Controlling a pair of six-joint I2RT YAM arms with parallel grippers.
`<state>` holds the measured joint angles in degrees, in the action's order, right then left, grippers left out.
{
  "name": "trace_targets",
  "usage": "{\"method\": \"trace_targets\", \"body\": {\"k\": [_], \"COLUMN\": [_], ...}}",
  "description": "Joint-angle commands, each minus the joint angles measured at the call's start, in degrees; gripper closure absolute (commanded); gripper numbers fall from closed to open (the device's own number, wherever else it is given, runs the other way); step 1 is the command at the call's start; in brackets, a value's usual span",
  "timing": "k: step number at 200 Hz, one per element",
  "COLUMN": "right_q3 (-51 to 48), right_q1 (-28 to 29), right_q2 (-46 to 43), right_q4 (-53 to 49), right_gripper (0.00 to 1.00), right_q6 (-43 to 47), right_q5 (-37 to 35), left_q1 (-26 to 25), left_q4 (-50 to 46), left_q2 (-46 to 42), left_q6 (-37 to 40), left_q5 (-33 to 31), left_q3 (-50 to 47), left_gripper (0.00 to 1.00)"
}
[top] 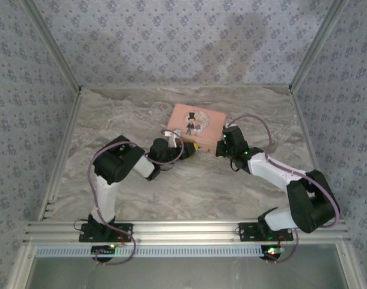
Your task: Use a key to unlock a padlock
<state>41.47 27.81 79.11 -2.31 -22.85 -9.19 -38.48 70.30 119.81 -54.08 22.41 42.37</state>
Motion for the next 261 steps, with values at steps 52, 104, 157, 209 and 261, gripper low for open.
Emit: {"method": "trace_targets", "body": {"k": [52, 104, 157, 209, 261], "right_q3": [-1.5, -1.7, -1.1, -1.2, -1.2], "right_q1": [1.3, 1.9, 1.8, 1.8, 1.7], "right_q2": [-0.5, -0.5, -0.1, 0.4, 0.5], "right_q4": [4.6, 4.4, 4.2, 4.4, 4.4], "right_gripper": [1.0, 1.0, 1.0, 1.0, 1.0], "right_q6": [0.5, 0.5, 0.9, 0.9, 1.2], "right_q5": [3.8, 3.4, 3.2, 2.9, 2.9], "left_q1": [-1.1, 0.6, 3.9, 4.0, 4.1], "left_q4": [-5.5, -3.7, -6.4, -5.5, -5.6], "left_q2": [3.2, 2.9, -1.4, 1.0, 3.1], "left_q6": [-6.0, -5.2, -0.5, 1.2, 0.6], "left_q5": [-0.2, -0.5, -0.5, 5.8, 6.9], "left_q3": [-6.4, -7.1, -8.6, -3.7, -2.6], "left_gripper": [0.56, 0.55, 0.5, 0.51, 0.51]}}
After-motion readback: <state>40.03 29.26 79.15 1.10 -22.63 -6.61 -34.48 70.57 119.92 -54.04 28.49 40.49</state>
